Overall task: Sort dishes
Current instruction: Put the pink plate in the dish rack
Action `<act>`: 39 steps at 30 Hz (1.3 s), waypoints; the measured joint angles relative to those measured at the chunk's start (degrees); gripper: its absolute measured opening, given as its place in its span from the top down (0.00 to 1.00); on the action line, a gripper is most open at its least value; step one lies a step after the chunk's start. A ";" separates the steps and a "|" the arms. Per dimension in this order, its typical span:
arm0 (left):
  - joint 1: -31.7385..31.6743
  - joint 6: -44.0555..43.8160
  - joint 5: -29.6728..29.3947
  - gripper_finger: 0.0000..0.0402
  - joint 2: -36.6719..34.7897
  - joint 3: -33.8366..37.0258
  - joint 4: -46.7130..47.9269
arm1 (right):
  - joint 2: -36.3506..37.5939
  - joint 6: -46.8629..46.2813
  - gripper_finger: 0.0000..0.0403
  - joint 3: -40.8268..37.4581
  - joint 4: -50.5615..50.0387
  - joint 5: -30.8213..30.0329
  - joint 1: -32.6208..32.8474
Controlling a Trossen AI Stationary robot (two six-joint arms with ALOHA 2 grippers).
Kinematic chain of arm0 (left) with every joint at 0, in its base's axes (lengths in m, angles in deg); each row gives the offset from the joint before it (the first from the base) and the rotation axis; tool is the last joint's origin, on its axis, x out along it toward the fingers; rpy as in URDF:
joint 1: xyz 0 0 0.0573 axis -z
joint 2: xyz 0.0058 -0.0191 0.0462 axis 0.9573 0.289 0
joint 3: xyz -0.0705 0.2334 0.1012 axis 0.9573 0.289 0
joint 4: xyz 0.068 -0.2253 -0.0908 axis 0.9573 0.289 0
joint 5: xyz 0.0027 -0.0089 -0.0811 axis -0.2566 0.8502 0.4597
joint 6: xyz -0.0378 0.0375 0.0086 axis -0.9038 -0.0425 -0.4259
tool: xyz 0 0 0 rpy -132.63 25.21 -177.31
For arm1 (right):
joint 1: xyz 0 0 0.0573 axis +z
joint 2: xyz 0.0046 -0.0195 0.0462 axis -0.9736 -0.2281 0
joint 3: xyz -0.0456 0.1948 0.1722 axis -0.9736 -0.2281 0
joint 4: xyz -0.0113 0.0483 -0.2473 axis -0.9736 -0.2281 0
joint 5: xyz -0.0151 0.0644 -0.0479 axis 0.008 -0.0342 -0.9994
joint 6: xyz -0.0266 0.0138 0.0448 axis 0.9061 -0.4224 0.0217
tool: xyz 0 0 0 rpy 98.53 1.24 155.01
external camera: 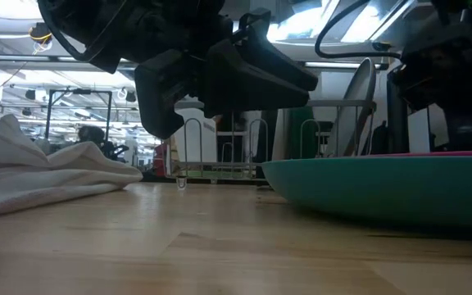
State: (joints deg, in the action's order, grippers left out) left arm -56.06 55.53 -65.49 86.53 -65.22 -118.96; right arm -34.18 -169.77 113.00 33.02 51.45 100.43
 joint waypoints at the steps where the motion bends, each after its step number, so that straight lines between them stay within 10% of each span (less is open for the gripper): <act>1: 0.00 0.00 0.00 0.69 0.00 0.00 0.00 | 0.00 0.00 0.98 0.00 0.00 0.00 0.00; 39: 4.07 0.03 0.04 0.69 0.00 0.00 4.31 | 0.17 -6.47 1.00 0.00 12.24 13.02 -0.02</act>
State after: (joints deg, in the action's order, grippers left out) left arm -51.99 55.55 -65.44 86.53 -65.22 -114.65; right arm -34.01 -176.24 113.00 45.25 64.46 100.41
